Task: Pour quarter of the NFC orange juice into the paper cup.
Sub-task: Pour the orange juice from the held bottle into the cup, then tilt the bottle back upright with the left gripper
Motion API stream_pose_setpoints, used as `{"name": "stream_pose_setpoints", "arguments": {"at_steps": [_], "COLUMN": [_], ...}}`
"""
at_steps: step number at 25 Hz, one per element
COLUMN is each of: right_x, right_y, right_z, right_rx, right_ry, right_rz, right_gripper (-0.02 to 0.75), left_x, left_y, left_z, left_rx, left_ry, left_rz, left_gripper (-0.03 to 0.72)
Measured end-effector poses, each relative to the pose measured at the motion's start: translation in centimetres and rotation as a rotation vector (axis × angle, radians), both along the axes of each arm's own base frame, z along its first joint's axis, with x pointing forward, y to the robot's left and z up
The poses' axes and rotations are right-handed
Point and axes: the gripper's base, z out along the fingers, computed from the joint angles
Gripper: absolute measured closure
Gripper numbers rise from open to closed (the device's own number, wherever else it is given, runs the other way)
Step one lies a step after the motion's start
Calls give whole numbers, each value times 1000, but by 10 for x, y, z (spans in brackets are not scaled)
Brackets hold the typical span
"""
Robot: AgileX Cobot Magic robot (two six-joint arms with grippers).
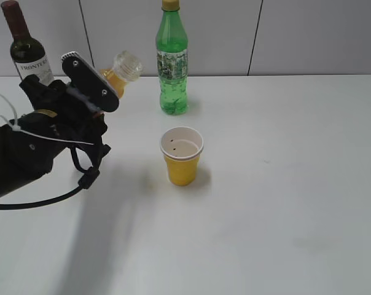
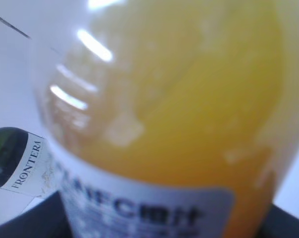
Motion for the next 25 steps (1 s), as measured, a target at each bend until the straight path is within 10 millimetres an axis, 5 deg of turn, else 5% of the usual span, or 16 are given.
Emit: {"name": "stream_pose_setpoints", "arguments": {"at_steps": [13, 25], "right_x": [0, 0], "right_y": [0, 0], "right_z": [0, 0], "right_rx": [0, 0], "right_ry": [0, 0], "right_rz": [0, 0], "right_gripper": [147, 147], "left_x": [13, 16], "left_y": [-33, -31], "left_z": [-12, -10], "left_rx": [90, 242], "left_ry": [2, -19], "left_rz": [-23, -23], "left_gripper": [245, 245]}}
